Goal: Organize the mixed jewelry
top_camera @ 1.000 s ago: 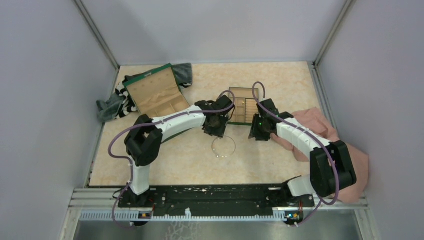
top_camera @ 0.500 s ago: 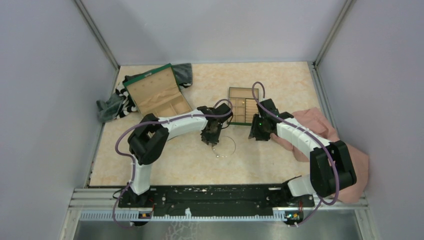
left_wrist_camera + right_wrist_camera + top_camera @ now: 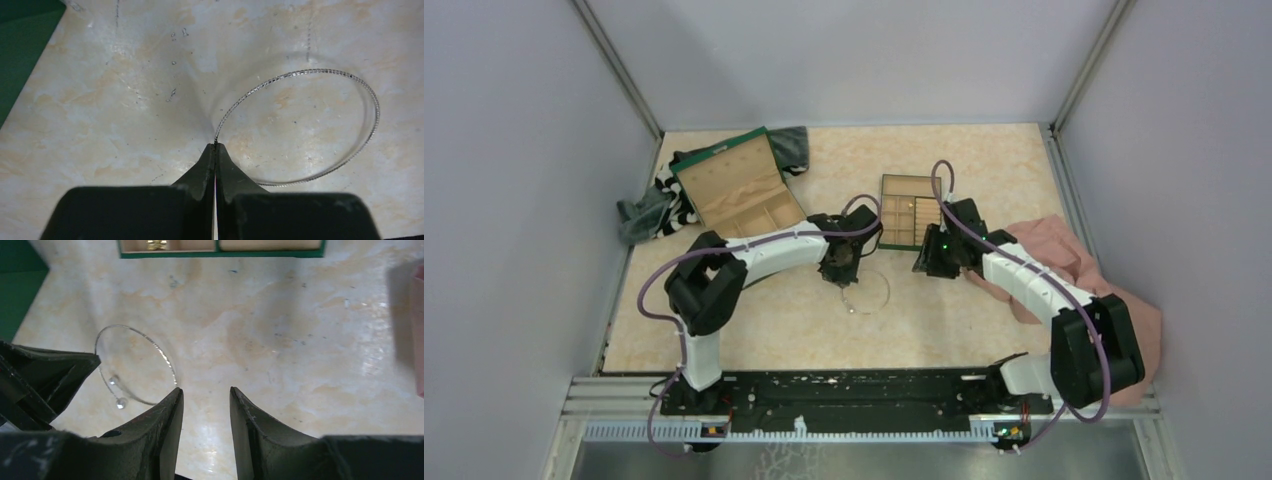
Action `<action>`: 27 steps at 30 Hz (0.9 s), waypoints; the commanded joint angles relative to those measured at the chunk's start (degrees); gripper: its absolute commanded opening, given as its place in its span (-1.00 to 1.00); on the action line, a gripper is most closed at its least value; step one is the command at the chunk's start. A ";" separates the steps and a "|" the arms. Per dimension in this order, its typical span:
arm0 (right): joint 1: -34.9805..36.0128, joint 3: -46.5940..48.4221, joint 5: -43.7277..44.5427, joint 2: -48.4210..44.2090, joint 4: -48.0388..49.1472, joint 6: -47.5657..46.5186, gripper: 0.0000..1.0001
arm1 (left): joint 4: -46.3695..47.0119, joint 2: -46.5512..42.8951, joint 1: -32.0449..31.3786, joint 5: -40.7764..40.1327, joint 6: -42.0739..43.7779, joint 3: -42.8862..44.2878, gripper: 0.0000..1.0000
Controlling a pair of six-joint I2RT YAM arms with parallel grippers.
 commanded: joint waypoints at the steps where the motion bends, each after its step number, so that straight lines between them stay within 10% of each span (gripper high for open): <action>1: 0.37 -1.78 -8.81 -4.15 9.54 0.03 -0.20 | 4.47 -7.51 -0.14 -2.02 -0.08 -0.46 -1.00; 12: 0.34 -6.66 -21.88 -5.44 23.34 1.43 0.32 | 4.91 -11.64 -0.14 0.03 2.13 0.57 -1.00; 27: 0.34 -8.16 -25.22 -2.69 26.52 -1.98 -0.08 | 7.61 -13.74 1.25 4.80 2.40 0.26 -1.00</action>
